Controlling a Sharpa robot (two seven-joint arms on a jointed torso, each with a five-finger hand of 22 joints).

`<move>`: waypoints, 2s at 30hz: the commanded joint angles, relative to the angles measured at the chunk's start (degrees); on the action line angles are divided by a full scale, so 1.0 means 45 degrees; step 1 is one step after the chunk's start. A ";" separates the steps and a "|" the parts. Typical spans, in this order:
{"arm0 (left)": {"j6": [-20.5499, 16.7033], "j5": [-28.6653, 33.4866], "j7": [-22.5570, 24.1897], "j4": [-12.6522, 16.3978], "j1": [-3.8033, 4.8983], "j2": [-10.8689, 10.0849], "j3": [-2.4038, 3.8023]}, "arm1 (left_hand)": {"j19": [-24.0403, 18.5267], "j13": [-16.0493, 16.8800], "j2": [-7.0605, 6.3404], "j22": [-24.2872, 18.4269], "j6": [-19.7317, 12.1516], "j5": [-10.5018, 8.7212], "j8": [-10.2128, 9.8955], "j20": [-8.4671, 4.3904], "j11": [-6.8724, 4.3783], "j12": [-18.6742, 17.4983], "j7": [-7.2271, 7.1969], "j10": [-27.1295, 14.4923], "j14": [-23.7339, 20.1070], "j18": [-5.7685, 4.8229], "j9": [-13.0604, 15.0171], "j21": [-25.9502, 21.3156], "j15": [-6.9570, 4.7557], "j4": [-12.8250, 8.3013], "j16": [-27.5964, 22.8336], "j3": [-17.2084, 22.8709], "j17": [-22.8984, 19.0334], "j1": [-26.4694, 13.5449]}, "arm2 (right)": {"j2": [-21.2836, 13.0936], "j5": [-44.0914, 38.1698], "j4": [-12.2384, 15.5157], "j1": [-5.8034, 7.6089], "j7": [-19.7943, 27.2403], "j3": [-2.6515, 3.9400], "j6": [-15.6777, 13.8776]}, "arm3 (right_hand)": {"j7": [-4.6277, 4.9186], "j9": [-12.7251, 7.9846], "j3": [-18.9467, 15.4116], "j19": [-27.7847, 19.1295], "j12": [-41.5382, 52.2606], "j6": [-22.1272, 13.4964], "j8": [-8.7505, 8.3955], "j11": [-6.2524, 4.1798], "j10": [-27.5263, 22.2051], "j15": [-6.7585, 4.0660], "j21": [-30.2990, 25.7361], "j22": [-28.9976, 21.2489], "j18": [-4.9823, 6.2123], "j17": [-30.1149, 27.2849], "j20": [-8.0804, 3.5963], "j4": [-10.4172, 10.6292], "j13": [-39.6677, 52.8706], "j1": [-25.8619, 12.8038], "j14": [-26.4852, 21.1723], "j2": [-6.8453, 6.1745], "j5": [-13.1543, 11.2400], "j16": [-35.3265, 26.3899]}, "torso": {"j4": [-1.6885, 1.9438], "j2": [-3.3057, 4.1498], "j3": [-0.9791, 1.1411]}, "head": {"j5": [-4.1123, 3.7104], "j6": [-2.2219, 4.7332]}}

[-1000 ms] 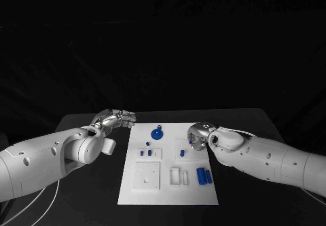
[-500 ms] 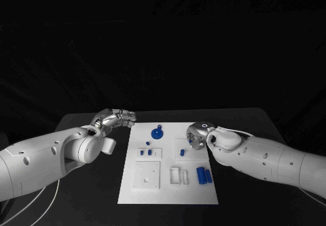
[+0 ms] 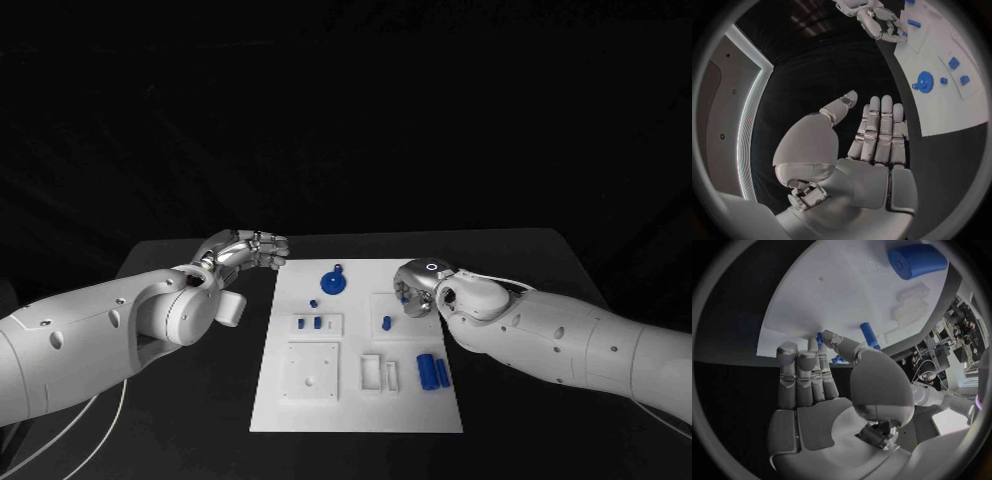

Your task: Assemble the parts on the task board

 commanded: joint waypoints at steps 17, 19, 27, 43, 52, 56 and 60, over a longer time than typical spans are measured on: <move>0.0170 0.0082 0.0140 -0.0057 0.0011 0.0045 0.0010 | 0.0001 -0.0022 0.0138 0.0022 -0.0059 0.0075 0.0092 0.0090 0.0020 -0.0040 -0.0016 -0.0023 0.0018 0.0075 -0.0013 -0.0065 0.0058 -0.0023 -0.0110 -0.0070 0.0038 -0.0020 | 0.0018 -0.0305 0.0020 -0.0244 -0.0037 -0.0109 -0.0413 | -0.0049 0.0039 0.0155 0.0149 0.0069 0.0252 0.0100 -0.0112 0.1015 -0.0218 0.0023 0.0157 0.1163 -0.0056 -0.0060 -0.0073 0.0102 -0.0041 0.0019 0.0022 -0.0022 0.0047 | 0.0004 -0.0001 -0.0001 | 0.0007 0.0025; 0.0159 0.0083 0.0142 -0.0083 0.0011 0.0047 0.0010 | 0.0002 -0.0022 0.0140 0.0023 -0.0059 0.0075 0.0094 0.0091 0.0019 -0.0039 -0.0018 -0.0023 0.0021 0.0076 -0.0014 -0.0067 0.0059 -0.0022 -0.0115 -0.0071 0.0043 -0.0020 | -0.0068 -0.0218 0.0141 -0.0244 0.0010 -0.0104 -0.0567 | -0.0058 0.0046 0.0182 0.0160 0.0072 0.0275 0.0104 -0.0122 0.1040 -0.0227 0.0023 0.0158 0.1163 -0.0066 -0.0067 -0.0070 0.0118 -0.0052 0.0032 0.0003 -0.0026 0.0042 | -0.0006 -0.0006 0.0002 | 0.0018 0.0030; 0.0133 0.0101 0.0145 -0.0131 0.0011 0.0020 0.0010 | 0.0004 -0.0024 0.0149 0.0030 -0.0056 0.0079 0.0101 0.0095 0.0018 -0.0035 -0.0024 -0.0022 0.0030 0.0082 -0.0016 -0.0072 0.0060 -0.0019 -0.0137 -0.0072 0.0062 -0.0020 | -0.0416 -0.0083 0.0559 -0.0234 0.0088 0.0187 -0.0896 | -0.0079 0.0062 0.0253 0.0196 0.0074 0.0328 0.0110 -0.0144 0.1093 -0.0250 0.0028 0.0159 0.1163 -0.0087 -0.0086 -0.0058 0.0155 -0.0067 0.0070 -0.0051 -0.0046 0.0034 | -0.0005 0.0001 -0.0003 | 0.0048 0.0024; 0.0092 0.0101 0.0142 -0.0142 0.0012 -0.0038 0.0010 | 0.0004 -0.0027 0.0141 0.0036 -0.0055 0.0082 0.0107 0.0097 0.0018 -0.0033 -0.0028 -0.0024 0.0036 0.0087 -0.0019 -0.0080 0.0062 -0.0025 -0.0163 -0.0075 0.0081 -0.0013 | -0.1091 0.0432 0.1616 -0.0195 0.0205 0.0694 -0.1025 | -0.0097 0.0079 0.0346 0.0234 0.0069 0.0381 0.0110 -0.0165 0.1148 -0.0270 0.0024 0.0157 0.1163 -0.0114 -0.0105 -0.0010 0.0197 -0.0085 0.0107 -0.0124 -0.0061 0.0017 | -0.0027 0.0005 0.0017 | 0.0092 0.0062; 0.0021 0.0106 0.0140 -0.0211 0.0012 0.0025 0.0008 | 0.0004 -0.0028 0.0139 0.0039 -0.0054 0.0083 0.0110 0.0099 0.0017 -0.0031 -0.0029 -0.0023 0.0039 0.0090 -0.0021 -0.0083 0.0063 -0.0027 -0.0176 -0.0075 0.0092 -0.0009 | -0.1320 0.0866 0.3070 -0.0194 0.0320 0.0900 -0.1056 | -0.0098 0.0081 0.0364 0.0239 0.0063 0.0383 0.0105 -0.0167 0.1150 -0.0273 0.0022 0.0156 0.1163 -0.0119 -0.0108 0.0000 0.0203 -0.0087 0.0112 -0.0134 -0.0057 0.0013 | -0.0018 -0.0014 -0.0010 | 0.0242 0.0097; 0.0008 0.0118 0.0130 -0.0240 0.0011 0.0081 0.0006 | 0.0005 -0.0028 0.0138 0.0041 -0.0054 0.0083 0.0111 0.0100 0.0017 -0.0030 -0.0029 -0.0023 0.0040 0.0091 -0.0021 -0.0085 0.0063 -0.0027 -0.0183 -0.0076 0.0096 -0.0008 | -0.1136 0.0873 0.3568 -0.0195 0.0348 0.0902 -0.1019 | -0.0098 0.0082 0.0376 0.0241 0.0057 0.0382 0.0101 -0.0166 0.1148 -0.0273 0.0019 0.0155 0.1163 -0.0123 -0.0110 0.0008 0.0206 -0.0091 0.0114 -0.0135 -0.0049 0.0008 | 0.0005 -0.0030 -0.0034 | 0.0356 0.0102; -0.0047 0.0122 0.0119 -0.0309 0.0011 0.0134 0.0006 | 0.0005 -0.0029 0.0138 0.0042 -0.0054 0.0083 0.0113 0.0101 0.0017 -0.0030 -0.0030 -0.0023 0.0040 0.0092 -0.0022 -0.0087 0.0064 -0.0026 -0.0189 -0.0076 0.0100 -0.0009 | -0.0823 0.0863 0.3818 -0.0198 0.0384 0.0900 -0.0926 | -0.0097 0.0083 0.0386 0.0243 0.0051 0.0381 0.0097 -0.0166 0.1145 -0.0273 0.0017 0.0154 0.1163 -0.0127 -0.0112 0.0012 0.0209 -0.0092 0.0115 -0.0133 -0.0041 0.0004 | 0.0001 -0.0013 -0.0033 | 0.0528 0.0098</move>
